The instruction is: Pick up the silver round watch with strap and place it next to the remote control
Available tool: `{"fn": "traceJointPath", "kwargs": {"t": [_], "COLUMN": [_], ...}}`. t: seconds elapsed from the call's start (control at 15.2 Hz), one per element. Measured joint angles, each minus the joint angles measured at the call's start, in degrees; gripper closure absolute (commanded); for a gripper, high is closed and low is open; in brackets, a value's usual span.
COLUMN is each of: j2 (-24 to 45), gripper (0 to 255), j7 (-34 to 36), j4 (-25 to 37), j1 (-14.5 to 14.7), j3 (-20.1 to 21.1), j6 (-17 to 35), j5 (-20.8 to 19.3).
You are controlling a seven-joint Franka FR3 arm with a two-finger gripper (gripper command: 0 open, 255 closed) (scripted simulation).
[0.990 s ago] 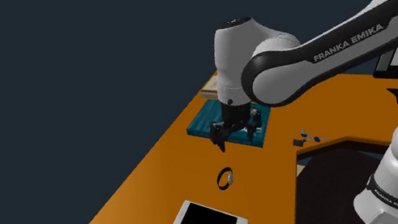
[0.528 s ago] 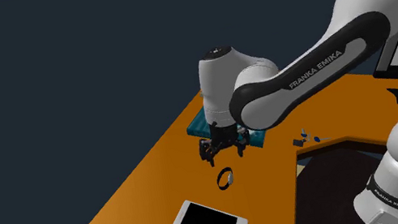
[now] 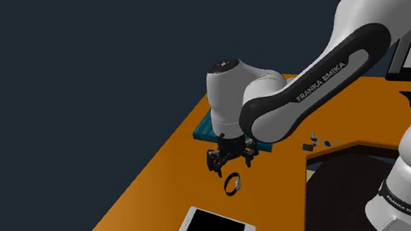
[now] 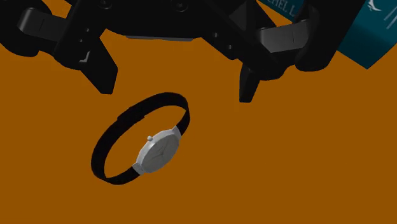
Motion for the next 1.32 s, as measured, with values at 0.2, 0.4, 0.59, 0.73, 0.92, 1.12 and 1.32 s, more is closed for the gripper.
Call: {"fn": "traceJointPath", "kwargs": {"t": [0.2,0.4,0.59,0.73,0.92,1.12,1.32], "j2": [0.05,-0.03,-0.07,-0.09,-0.31,-2.04,-4.05], "gripper": [255,255,255,255,255,255,255], "j7": [0.03,0.03,-0.02,-0.05,-0.26,-1.32,-2.7], "j4": [0.0,0.02,-0.03,-0.06,0.11,0.95,2.01], "j1": [-0.01,-0.05,-0.01,0.01,0.04,0.49,0.92], "j3": [0.01,-0.05,-0.04,-0.04,-0.14,-0.68,-1.58], "j6": [0.04,-0.03,0.01,0.01,-0.32,-2.44,-5.02], "j5": [-0.05,-0.08,0.01,0.05,0.25,1.71,3.21]}}
